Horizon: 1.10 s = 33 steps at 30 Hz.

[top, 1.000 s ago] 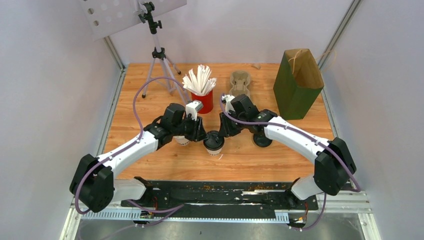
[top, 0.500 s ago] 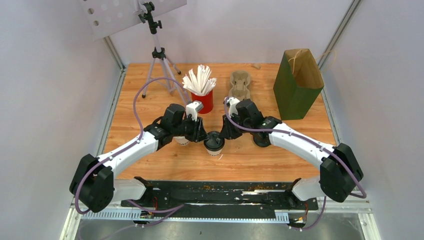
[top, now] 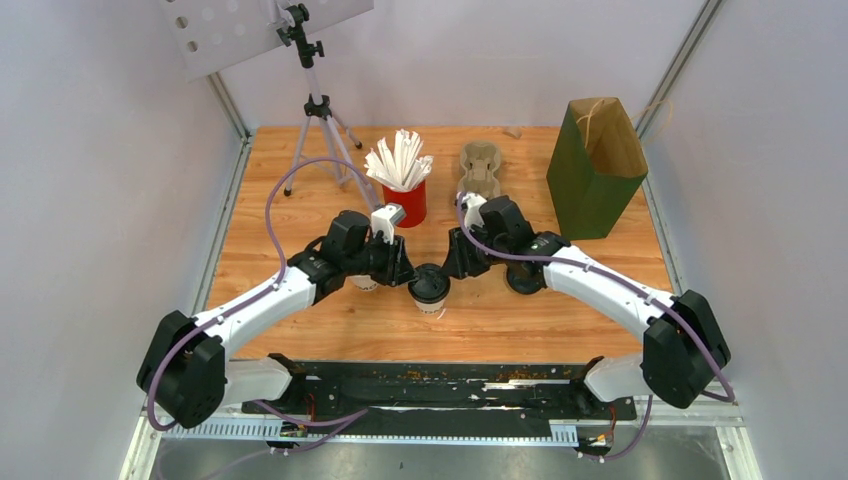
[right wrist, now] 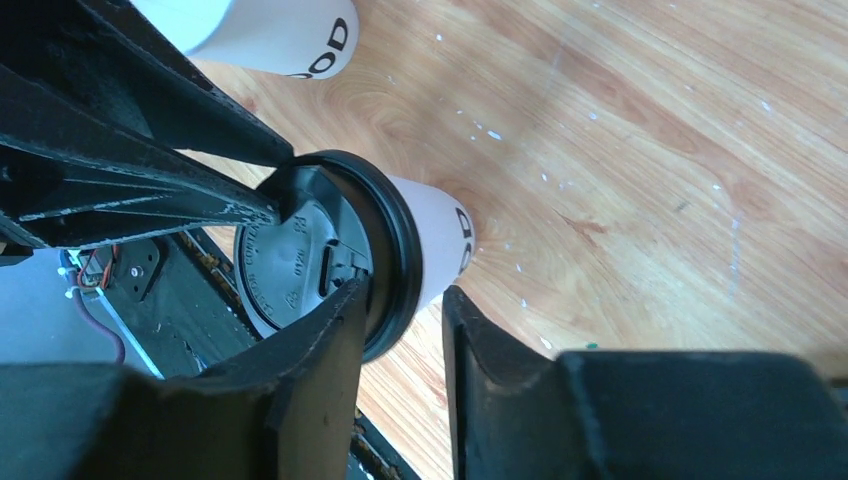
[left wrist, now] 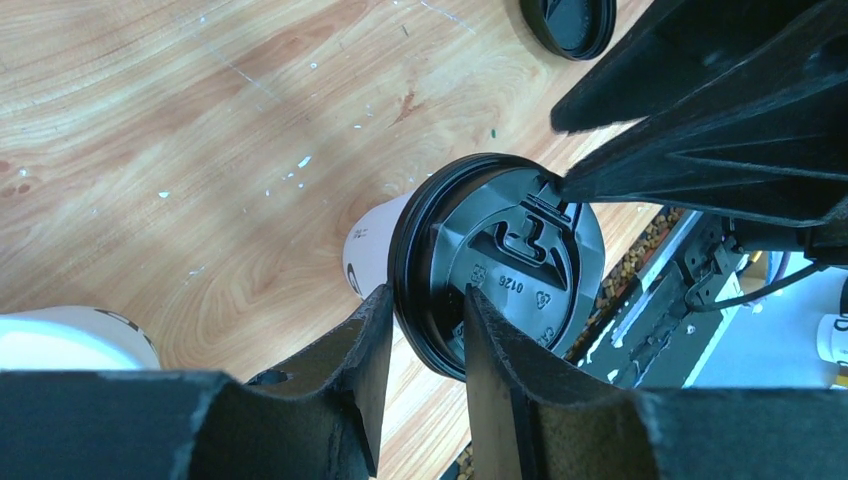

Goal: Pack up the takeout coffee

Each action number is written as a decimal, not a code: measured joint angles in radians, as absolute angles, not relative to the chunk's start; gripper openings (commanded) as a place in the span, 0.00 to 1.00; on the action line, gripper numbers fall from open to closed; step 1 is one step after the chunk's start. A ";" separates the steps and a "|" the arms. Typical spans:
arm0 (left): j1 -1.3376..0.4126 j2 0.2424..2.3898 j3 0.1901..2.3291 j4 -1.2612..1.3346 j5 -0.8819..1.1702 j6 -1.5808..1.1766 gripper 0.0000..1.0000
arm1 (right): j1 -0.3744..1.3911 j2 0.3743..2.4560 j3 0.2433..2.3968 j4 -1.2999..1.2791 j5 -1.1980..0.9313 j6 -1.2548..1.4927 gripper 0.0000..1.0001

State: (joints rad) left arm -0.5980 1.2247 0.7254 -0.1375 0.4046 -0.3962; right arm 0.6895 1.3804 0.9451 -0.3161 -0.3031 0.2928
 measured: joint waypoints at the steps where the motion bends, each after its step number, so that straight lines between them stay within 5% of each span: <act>1: -0.602 1.222 0.725 -0.137 0.400 -0.400 0.39 | 0.682 1.378 0.955 -0.339 -0.306 0.295 0.46; 6: -0.607 1.209 0.720 -0.141 0.381 -0.407 0.40 | 0.651 1.312 0.962 -0.393 -0.323 0.336 0.64; 9: -0.607 1.205 0.718 -0.145 0.376 -0.407 0.39 | 0.651 1.252 0.946 -0.377 -0.354 0.374 0.68; 20: -0.607 1.201 0.715 -0.145 0.375 -0.407 0.40 | 0.639 1.290 0.877 -0.351 -0.482 0.416 0.50; 33: -0.609 1.204 0.715 -0.145 0.372 -0.407 0.41 | 0.616 1.389 0.845 -0.274 -0.604 0.427 0.49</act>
State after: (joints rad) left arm -0.6090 1.2041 0.7155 -0.1452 0.3717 -0.4068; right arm 0.6163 1.3891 0.8452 -0.2737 -0.6044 0.4267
